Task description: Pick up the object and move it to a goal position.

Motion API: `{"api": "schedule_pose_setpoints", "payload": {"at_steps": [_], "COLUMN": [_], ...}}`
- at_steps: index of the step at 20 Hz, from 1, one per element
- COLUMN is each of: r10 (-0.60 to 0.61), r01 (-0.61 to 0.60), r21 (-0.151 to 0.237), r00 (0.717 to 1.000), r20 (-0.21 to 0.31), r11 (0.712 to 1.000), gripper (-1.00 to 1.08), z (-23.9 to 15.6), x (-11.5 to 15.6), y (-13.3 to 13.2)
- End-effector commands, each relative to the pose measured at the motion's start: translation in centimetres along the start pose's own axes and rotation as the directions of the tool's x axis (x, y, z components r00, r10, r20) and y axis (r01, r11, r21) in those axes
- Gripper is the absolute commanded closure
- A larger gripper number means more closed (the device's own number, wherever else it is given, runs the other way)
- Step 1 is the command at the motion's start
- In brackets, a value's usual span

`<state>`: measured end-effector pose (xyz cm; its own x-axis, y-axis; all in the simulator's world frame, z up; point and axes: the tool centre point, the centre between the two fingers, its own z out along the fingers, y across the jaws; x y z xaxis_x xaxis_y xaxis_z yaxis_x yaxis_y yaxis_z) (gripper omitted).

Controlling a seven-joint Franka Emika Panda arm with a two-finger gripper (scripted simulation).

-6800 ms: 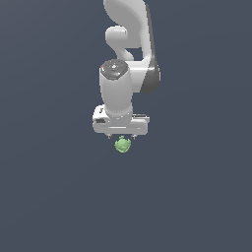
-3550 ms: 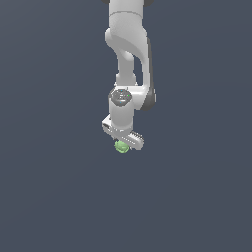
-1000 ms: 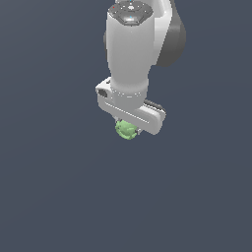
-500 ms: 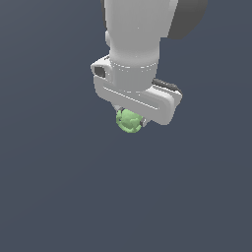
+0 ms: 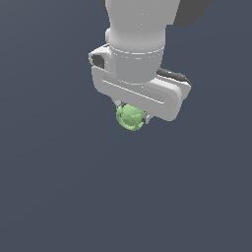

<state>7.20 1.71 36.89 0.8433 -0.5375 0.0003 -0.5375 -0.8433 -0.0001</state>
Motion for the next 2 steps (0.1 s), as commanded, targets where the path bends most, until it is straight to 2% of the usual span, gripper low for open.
{"api": "schedule_pose_setpoints", "payload": {"at_steps": [1, 2], "r10": [0.000, 0.000], "r01": [0.000, 0.000], "r21": [0.000, 0.000], "r00": [1.000, 1.000], "r20": [0.000, 0.000], "r11": [1.000, 1.000], "gripper": [1.08, 1.08], "z": [-0.20, -0.21], "x": [0.06, 0.07], "y": [-0.06, -0.07]}}
